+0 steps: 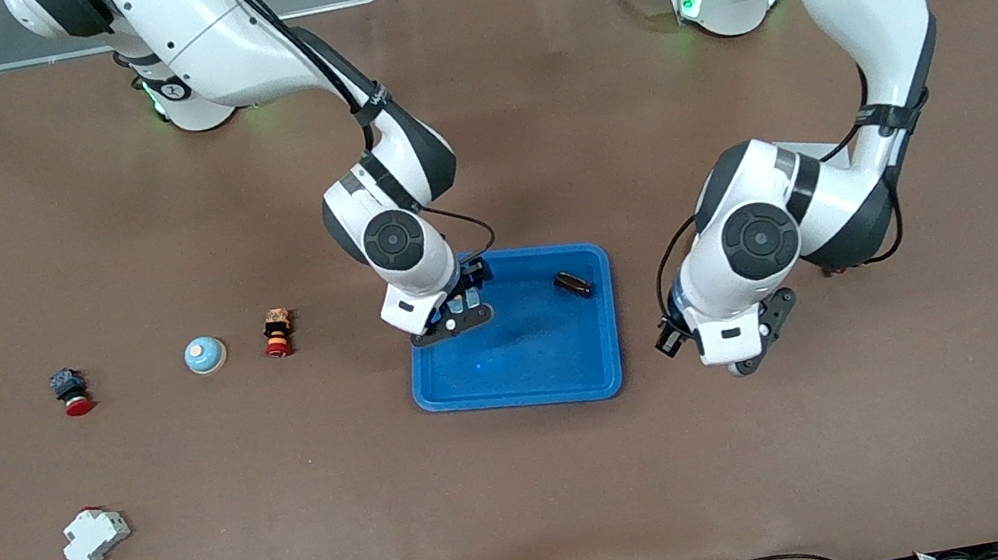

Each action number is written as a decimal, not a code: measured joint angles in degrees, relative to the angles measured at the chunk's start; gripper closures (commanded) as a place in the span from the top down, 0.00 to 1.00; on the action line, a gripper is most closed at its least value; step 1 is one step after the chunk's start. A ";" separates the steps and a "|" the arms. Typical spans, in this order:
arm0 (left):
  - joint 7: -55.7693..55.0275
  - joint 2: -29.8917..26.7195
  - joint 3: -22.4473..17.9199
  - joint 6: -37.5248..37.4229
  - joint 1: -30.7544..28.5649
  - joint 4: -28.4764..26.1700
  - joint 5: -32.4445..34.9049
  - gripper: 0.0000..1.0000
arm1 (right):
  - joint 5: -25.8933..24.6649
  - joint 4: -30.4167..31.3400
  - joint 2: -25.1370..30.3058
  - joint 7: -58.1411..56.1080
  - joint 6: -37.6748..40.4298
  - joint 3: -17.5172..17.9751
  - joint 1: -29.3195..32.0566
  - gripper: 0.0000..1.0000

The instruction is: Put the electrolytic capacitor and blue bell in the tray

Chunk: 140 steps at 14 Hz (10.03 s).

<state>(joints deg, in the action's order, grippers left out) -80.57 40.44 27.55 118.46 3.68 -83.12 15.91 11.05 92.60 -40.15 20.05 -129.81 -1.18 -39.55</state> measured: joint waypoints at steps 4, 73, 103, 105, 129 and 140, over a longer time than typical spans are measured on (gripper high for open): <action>-4.91 1.78 -0.01 2.98 1.85 0.51 0.00 0.00 | -0.02 -2.17 2.27 -0.47 6.71 -0.53 0.35 1.00; 75.98 -43.05 -28.02 -32.12 -2.68 -6.54 -9.84 1.00 | -7.61 7.06 17.17 -12.19 10.44 0.97 12.10 0.04; 75.98 -39.87 -24.69 -30.51 -0.02 -2.79 -10.94 1.00 | -3.75 -14.18 -8.35 6.48 0.02 0.78 4.95 0.05; 75.98 -39.86 -24.69 -30.52 -0.02 -2.21 -10.98 1.00 | -3.75 -14.21 -9.02 6.46 0.00 0.79 4.57 0.05; 75.91 -38.25 -25.13 -30.57 -0.78 -1.14 -11.01 1.00 | -3.67 -17.08 2.13 4.52 24.92 0.55 4.22 1.00; 75.91 -38.55 -25.00 -30.57 -0.71 -0.66 -11.06 1.00 | -3.64 3.72 29.49 4.52 31.05 0.25 7.21 1.00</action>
<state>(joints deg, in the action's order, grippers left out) -4.66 1.89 2.55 87.89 2.97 -83.78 4.85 7.41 96.32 -10.66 24.57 -98.76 -0.93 -32.34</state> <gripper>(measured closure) 0.000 0.000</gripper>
